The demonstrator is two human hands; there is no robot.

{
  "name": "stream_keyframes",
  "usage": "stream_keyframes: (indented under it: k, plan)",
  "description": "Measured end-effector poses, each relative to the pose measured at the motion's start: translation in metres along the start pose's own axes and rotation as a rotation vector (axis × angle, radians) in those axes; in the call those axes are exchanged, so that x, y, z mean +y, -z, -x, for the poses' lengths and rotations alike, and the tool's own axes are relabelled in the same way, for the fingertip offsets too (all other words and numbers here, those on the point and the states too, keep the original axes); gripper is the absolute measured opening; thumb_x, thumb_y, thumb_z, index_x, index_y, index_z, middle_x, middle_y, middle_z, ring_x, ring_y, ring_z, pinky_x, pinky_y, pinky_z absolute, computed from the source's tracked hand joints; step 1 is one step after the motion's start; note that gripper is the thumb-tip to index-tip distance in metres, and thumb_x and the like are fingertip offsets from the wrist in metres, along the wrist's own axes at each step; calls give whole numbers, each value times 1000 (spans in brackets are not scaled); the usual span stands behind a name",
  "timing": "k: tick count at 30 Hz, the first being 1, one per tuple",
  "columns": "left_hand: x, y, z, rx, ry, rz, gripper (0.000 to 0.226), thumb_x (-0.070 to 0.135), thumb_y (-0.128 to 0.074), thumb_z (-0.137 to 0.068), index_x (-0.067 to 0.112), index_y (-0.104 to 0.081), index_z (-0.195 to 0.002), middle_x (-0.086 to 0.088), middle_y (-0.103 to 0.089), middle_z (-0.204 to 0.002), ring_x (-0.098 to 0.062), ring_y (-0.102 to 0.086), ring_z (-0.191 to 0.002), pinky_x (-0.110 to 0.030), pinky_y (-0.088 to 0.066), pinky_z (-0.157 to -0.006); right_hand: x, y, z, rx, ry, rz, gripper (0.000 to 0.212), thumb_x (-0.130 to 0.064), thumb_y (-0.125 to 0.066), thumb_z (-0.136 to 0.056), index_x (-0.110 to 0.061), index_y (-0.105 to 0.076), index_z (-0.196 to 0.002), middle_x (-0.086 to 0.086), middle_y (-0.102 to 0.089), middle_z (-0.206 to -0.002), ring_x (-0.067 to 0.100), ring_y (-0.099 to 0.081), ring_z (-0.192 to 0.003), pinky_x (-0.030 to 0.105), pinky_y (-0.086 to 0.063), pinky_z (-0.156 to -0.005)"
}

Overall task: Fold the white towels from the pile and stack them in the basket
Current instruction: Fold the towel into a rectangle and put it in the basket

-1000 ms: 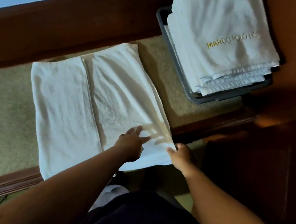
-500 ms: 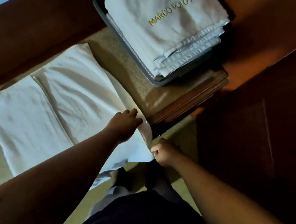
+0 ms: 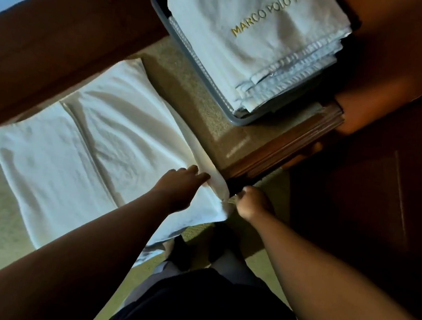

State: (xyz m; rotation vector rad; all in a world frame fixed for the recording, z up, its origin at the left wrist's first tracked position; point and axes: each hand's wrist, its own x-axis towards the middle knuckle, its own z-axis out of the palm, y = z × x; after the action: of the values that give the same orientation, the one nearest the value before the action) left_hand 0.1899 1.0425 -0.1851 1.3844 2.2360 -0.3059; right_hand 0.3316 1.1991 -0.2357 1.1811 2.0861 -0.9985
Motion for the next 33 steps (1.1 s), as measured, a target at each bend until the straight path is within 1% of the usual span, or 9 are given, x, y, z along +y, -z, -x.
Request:
stream_keyframes:
  k: [3, 7, 11, 17, 21, 24, 26, 29, 33]
  plan:
    - [3, -1, -4, -2, 5, 93, 69, 8, -56, -95, 28, -27, -155, -8, -48, -134, -30, -57, -112, -39, -48, -86, 7, 9, 4, 70, -102, 40, 35, -34, -49, -102, -16, -59, -131, 13, -59, -133, 35, -58, -121, 38, -48, -92]
    - [4, -1, -7, 23, 79, 285, 74, 2, -52, -93, 28, -25, -156, -7, -47, -141, -30, -55, -119, -42, -50, -92, -14, 5, 13, 236, 169, -105, 22, -40, -57, -97, -17, -55, -99, 8, -61, -110, 30, -62, -101, 34, -47, -76]
    - [-8, -5, 6, 69, 204, 445, 73, -1, -45, -89, 30, -28, -153, -5, -51, -136, -27, -62, -110, -47, -52, -93, -39, -10, 16, 219, 309, -45, 57, -58, -61, -89, -16, -54, -127, 7, -49, -131, 26, -53, -114, 38, -48, -91]
    - [-46, -21, 57, 144, 367, 541, 60, 7, -50, -97, 26, -33, -152, -6, -52, -137, -28, -59, -116, -48, -50, -97, -71, -26, 6, 275, 271, 181, 49, -45, -66, -85, -12, -58, -120, 13, -50, -132, 34, -44, -125, 45, -39, -106]
    - [-69, -36, 97, 204, 463, 646, 55, 7, -54, -97, 22, -43, -148, -6, -54, -134, -23, -59, -118, -39, -49, -101, -90, -23, 2, 171, 133, 6, 50, -50, -69, -83, -7, -64, -108, 14, -61, -116, 35, -60, -109, 37, -50, -90]
    - [-83, -52, 126, 254, 522, 724, 49, 9, -57, -96, 22, -50, -143, -4, -56, -129, -18, -61, -103, -28, -47, -93, -96, -21, 5, 127, 158, -132, 46, -51, -68, -88, -6, -61, -97, 12, -63, -92, 33, -66, -98, 32, -46, -76]
    - [-89, -64, 142, 279, 575, 815, 45, 12, -59, -95, 22, -54, -138, -2, -57, -126, -14, -58, -94, -23, -43, -87, -100, -19, 7, 125, 170, -99, 49, -45, -66, -92, -2, -59, -115, 17, -64, -110, 35, -63, -110, 36, -47, -85]
    - [-95, -79, 169, 313, 681, 1035, 35, 18, -63, -96, 24, -59, -130, 2, -64, -118, -17, -63, -94, -27, -47, -84, -113, -22, 12, 86, 144, -20, 57, -33, -59, -98, -1, -44, -143, 22, -48, -145, 39, -48, -132, 40, -40, -103]
    - [-103, -103, 214, 374, 773, 1311, 20, 19, -61, -97, 25, -62, -116, 2, -69, -103, -14, -67, -82, -21, -47, -63, -140, -55, 41, 214, 241, -112, 45, -22, -52, -99, 0, -48, -138, 24, -56, -135, 41, -54, -124, 41, -42, -99]
